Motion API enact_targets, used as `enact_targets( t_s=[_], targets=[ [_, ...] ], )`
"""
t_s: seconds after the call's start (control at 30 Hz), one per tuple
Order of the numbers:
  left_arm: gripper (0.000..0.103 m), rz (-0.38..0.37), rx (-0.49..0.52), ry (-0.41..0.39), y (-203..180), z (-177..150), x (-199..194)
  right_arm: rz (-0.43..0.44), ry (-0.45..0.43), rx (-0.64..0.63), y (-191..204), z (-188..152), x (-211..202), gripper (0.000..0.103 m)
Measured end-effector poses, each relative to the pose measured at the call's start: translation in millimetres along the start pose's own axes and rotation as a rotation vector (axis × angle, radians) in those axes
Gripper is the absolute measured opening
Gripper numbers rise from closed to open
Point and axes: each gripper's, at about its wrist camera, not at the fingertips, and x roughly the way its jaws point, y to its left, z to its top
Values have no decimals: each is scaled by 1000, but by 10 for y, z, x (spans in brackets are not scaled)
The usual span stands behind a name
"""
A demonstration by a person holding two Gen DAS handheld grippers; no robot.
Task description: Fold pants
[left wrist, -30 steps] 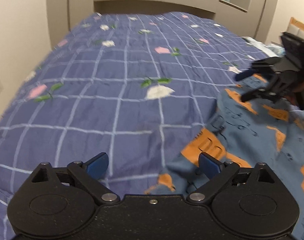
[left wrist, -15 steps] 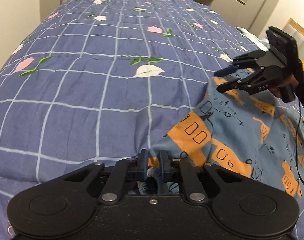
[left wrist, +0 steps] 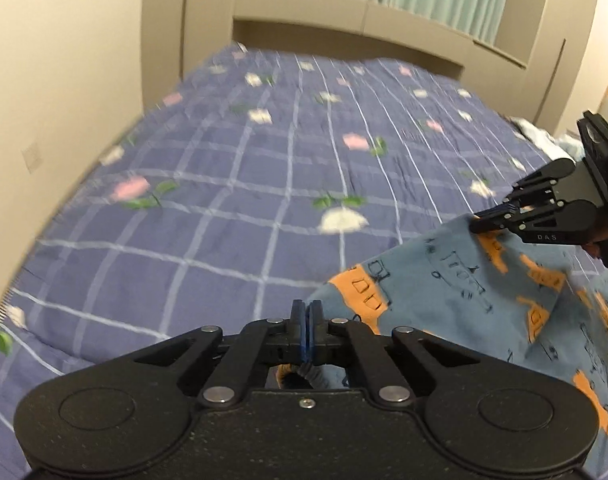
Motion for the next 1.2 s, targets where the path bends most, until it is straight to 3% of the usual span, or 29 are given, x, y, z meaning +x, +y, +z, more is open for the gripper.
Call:
enact_targets(
  t_s=[0.13,0.3,0.53,0.73,0.97,1.2],
  targets=[
    [0,74,34,-71,9,24,-100,-61,-49,15,-33,185,7,2],
    [0,108,18,-35,101,0,101,-77,-51,-1,-37,382,249,2],
    [0,113,27,-48,134,-97,161,-76,-60,15,-29,258,307,2],
    [0,81,44,-127,10,-116,-184,-106,-144,31,100,185,-140,2],
    [0,22,74,-195,-248,-291,-758,-157,-251,54,481,-103,-982,2],
    [0,-35,171,-181,-632,-722,-1167,-203,-297,90,988,-612,-1657,2]
  ],
)
